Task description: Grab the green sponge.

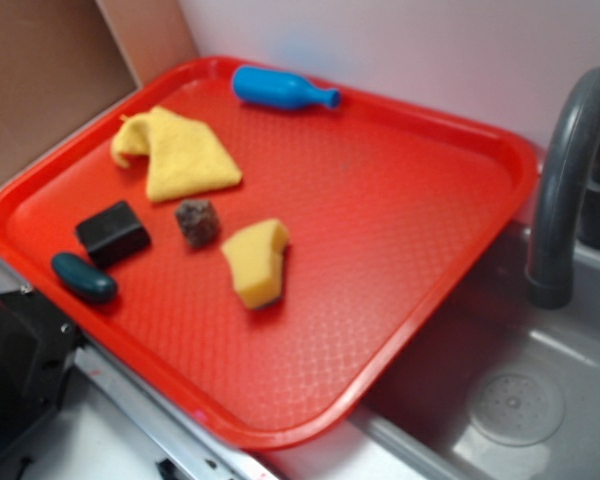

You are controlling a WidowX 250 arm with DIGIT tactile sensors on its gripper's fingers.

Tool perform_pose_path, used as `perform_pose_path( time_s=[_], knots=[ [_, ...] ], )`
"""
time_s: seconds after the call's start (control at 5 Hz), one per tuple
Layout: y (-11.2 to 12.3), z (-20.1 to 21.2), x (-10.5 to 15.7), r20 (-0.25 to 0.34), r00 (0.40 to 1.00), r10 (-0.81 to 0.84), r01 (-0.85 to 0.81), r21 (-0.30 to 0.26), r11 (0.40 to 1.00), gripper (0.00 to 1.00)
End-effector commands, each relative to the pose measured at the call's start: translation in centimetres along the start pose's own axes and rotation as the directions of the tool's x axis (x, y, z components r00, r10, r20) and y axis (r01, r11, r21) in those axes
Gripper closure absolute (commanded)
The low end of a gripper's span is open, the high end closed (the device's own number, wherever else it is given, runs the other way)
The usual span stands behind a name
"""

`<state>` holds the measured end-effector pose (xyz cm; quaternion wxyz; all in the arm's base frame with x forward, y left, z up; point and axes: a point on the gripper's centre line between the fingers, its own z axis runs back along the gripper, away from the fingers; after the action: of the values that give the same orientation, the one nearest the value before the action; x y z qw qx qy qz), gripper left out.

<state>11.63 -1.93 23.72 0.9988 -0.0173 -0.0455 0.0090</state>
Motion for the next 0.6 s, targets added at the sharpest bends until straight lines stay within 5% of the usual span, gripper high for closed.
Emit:
perform_pose_path(
  time_s=[0.0,0.4],
  knots=[
    [0.0,0.0,0.0,0.000,1.000,0.000,0.000,0.000,1.000,0.00],
    [-2.3,-2.2,1.0,0.151,0.963,0.224,-0.225,-0.015,0.974,0.00]
  ],
)
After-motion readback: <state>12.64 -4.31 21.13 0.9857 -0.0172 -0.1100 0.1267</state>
